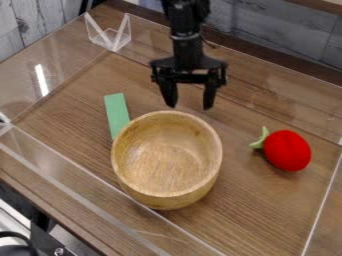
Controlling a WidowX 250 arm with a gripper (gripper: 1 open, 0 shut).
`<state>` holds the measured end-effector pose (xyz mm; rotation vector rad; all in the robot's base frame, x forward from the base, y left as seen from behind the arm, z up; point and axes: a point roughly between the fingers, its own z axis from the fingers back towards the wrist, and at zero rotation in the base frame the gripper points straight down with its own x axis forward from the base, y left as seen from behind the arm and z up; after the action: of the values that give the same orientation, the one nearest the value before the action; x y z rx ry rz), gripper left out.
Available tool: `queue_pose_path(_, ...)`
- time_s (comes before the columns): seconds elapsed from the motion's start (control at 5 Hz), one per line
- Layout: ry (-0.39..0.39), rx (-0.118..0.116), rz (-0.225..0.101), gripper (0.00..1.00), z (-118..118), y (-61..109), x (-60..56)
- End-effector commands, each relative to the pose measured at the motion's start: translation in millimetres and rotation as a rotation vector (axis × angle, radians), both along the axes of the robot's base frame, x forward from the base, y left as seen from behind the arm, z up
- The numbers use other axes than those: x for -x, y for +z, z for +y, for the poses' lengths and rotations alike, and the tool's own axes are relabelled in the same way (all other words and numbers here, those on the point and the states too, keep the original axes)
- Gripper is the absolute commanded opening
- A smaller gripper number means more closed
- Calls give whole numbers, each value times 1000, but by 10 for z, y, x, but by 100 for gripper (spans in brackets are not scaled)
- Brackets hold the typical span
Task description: Remove the green stick from the brown bowl and put it on the table
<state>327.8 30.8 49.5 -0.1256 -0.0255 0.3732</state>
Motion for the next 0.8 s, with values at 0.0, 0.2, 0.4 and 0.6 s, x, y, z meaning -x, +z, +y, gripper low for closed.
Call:
queue_pose_path(0.0, 32, -7, -78, 100, 177, 342, -2)
queue_pose_path(0.2, 69, -18, -86, 100, 438, 405, 112)
queue_pose_path(0.4, 101, -32, -80, 100, 655, 392, 242)
queue_pose_path(0.6, 109, -46, -66, 100, 736, 336, 312)
